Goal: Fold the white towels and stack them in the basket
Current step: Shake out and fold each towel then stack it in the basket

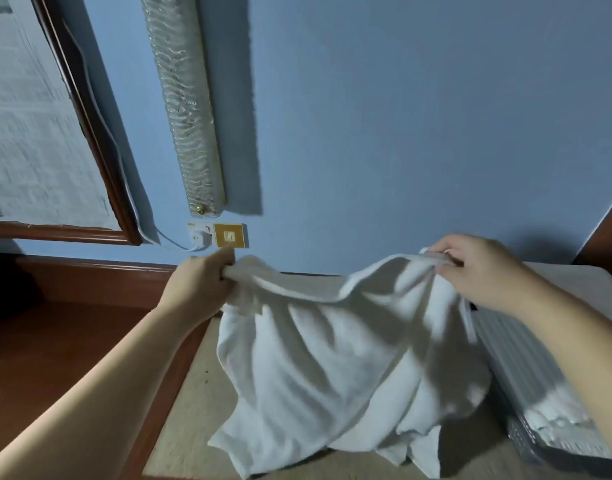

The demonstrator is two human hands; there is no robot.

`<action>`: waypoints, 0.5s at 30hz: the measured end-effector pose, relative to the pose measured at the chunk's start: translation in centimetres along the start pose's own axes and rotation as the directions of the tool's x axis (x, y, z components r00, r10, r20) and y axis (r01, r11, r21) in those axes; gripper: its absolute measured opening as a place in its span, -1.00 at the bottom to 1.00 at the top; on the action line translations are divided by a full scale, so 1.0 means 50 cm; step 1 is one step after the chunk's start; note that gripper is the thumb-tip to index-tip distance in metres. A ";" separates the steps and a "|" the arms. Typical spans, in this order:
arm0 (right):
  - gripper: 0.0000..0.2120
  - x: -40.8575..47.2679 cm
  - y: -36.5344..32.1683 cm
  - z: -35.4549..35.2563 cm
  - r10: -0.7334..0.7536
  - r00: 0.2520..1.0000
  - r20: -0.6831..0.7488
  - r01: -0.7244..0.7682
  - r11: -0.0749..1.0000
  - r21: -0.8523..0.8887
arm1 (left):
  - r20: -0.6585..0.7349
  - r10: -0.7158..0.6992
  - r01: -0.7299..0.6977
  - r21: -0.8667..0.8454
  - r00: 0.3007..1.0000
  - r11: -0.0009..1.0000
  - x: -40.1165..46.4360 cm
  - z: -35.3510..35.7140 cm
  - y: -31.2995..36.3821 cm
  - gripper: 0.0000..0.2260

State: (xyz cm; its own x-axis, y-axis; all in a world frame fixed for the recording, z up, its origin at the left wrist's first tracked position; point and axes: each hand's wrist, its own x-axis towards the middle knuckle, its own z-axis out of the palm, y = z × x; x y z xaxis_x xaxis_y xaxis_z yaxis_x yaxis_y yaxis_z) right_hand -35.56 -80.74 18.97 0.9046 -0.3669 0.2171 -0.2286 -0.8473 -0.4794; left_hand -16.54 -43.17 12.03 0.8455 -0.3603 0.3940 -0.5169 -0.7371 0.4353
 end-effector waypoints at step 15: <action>-0.60 -0.059 -0.118 0.173 -0.032 0.999 0.014 0.026 0.944 0.328 | 0.038 -0.013 0.033 -0.594 0.999 0.804 0.009 0.004 0.240 -0.74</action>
State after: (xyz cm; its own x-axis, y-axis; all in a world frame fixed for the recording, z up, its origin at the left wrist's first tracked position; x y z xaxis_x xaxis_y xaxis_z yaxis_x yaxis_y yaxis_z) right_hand -33.77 -71.33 13.81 0.9163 -0.3341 0.2206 -0.0746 -0.6839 -0.7258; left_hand -22.31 -52.29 17.26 0.8564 -0.3726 0.3573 -0.4672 -0.2650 0.8435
